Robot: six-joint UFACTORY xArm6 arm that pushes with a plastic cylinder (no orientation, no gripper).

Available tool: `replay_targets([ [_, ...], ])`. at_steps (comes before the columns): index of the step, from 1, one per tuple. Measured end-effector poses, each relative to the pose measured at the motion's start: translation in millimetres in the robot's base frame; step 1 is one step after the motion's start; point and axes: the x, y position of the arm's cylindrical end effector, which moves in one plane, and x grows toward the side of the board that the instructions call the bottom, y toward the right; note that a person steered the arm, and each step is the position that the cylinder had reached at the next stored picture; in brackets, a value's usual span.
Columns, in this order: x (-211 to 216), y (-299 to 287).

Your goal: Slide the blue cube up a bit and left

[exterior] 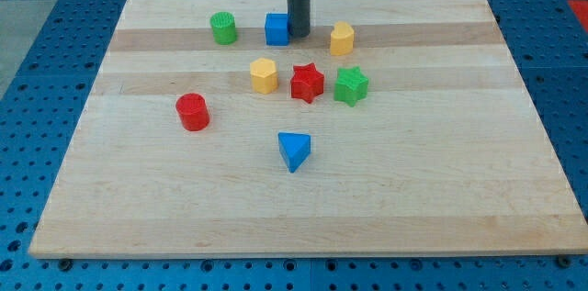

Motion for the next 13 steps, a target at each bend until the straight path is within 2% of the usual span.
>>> replay_targets([
  [3, 0, -17],
  [6, 44, -2],
  [8, 44, -24],
  [11, 23, -32],
  [12, 27, -30],
  [13, 27, 8],
])
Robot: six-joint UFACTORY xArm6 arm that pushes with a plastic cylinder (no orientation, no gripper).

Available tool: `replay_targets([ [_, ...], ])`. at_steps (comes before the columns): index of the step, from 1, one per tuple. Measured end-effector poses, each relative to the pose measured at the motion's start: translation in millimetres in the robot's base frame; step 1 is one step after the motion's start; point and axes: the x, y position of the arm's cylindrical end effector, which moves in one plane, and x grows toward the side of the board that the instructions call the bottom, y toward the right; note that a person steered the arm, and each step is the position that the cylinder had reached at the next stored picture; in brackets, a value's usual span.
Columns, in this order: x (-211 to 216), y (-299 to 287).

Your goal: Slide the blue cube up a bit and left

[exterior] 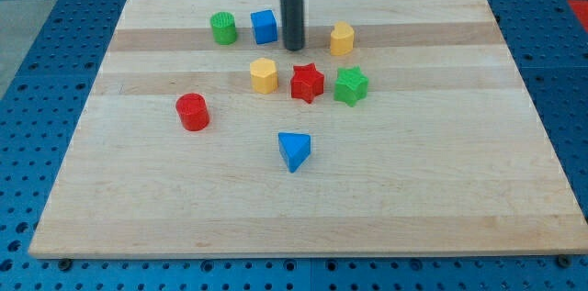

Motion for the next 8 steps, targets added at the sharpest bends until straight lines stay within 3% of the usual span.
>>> replay_targets([
  [2, -28, 4],
  [8, -28, -39],
])
